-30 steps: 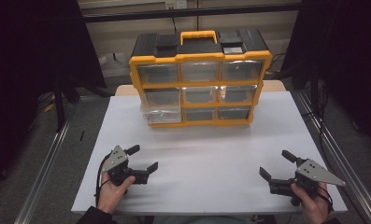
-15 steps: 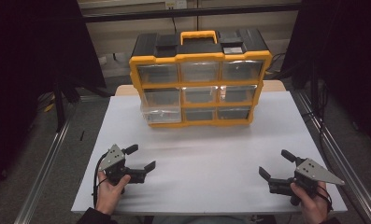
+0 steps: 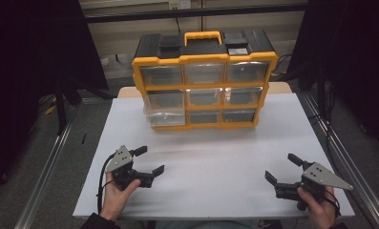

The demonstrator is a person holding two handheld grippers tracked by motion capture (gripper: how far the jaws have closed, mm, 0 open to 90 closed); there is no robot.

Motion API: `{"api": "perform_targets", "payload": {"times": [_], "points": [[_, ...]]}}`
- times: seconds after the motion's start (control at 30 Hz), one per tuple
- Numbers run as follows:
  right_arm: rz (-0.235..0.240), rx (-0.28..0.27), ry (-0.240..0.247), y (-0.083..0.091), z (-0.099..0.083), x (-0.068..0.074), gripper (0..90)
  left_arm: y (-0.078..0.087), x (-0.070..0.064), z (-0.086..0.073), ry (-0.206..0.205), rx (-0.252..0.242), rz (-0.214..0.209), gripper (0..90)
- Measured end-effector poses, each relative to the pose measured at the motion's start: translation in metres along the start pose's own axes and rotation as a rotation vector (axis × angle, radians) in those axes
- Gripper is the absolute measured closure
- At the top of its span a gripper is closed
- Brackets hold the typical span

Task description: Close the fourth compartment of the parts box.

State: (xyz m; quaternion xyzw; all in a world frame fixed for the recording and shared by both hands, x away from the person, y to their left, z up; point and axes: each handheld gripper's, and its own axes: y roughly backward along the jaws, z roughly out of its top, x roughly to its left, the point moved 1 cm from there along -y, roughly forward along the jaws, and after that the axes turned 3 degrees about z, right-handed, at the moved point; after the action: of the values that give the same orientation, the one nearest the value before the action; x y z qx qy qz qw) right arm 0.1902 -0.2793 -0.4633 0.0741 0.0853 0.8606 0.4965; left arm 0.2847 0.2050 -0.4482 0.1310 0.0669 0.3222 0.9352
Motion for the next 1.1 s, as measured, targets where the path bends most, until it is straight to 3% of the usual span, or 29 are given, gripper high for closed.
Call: {"api": "perform_targets", "payload": {"times": [0.1,0.13,0.2,0.23,0.3,0.33,0.37,0.4,0.47,0.53,0.6,0.67,0.73,0.77,0.8,0.97,1.1], "points": [[0.001,-0.002,0.003,0.0,0.0,-0.001,0.4,0.0,-0.002,0.004,-0.037,-0.015,-0.014,2.7],[-0.005,0.002,0.005,0.001,0.0,0.0,0.4,-0.001,-0.002,0.004,-0.041,-0.012,-0.056,2.9],[-0.005,0.003,0.011,0.002,0.0,0.0,0.4,-0.002,-0.004,0.005,-0.048,-0.003,-0.065,3.4],[-0.006,0.002,0.01,0.001,0.0,0.0,0.4,-0.003,-0.006,0.006,-0.06,-0.008,-0.027,3.8],[-0.009,0.001,0.003,0.001,0.0,0.0,0.4,-0.005,-0.006,0.009,-0.068,-0.006,-0.066,4.2],[-0.005,0.005,0.002,0.001,0.0,0.0,0.4,-0.005,-0.005,0.011,-0.069,-0.013,-0.067,5.7],[-0.005,0.005,0.002,0.001,0.0,0.0,0.4,-0.006,-0.007,0.013,-0.06,-0.023,-0.027,6.5],[-0.006,0.005,0.002,0.001,0.0,0.0,0.4,-0.007,-0.006,0.014,-0.06,-0.02,-0.067,7.2],[-0.005,0.001,0.001,0.001,0.0,-0.001,0.4,-0.008,-0.008,0.017,-0.053,-0.029,-0.066,9.8],[-0.004,0.002,0.001,0.001,0.0,0.0,0.4,-0.009,-0.008,0.021,-0.076,-0.023,-0.058,10.9],[-0.004,0.004,0.003,0.001,0.0,0.0,0.4,-0.009,-0.009,0.025,-0.052,-0.041,-0.061,13.1],[-0.002,0.002,0.002,0.0,0.0,0.0,0.4,-0.009,-0.009,0.028,-0.067,-0.043,-0.076,16.1],[-0.002,0.001,0.003,0.0,0.0,0.0,0.4,-0.011,-0.01,0.032,-0.055,-0.061,-0.074,19.9],[-0.002,0.002,0.003,0.0,0.0,0.0,0.4,-0.011,-0.009,0.034,-0.075,-0.058,-0.075,22.6],[-0.001,0.002,0.001,0.0,0.0,0.0,0.4,-0.012,-0.01,0.035,-0.059,-0.061,-0.072,25.5],[-0.004,0.001,0.001,0.0,0.0,-0.001,0.4,-0.016,-0.01,0.037,-0.058,-0.049,-0.091,35.8],[-0.002,0.001,0.001,0.0,0.0,0.0,0.4,-0.019,-0.012,0.038,-0.085,-0.04,-0.092,44.9]]}}
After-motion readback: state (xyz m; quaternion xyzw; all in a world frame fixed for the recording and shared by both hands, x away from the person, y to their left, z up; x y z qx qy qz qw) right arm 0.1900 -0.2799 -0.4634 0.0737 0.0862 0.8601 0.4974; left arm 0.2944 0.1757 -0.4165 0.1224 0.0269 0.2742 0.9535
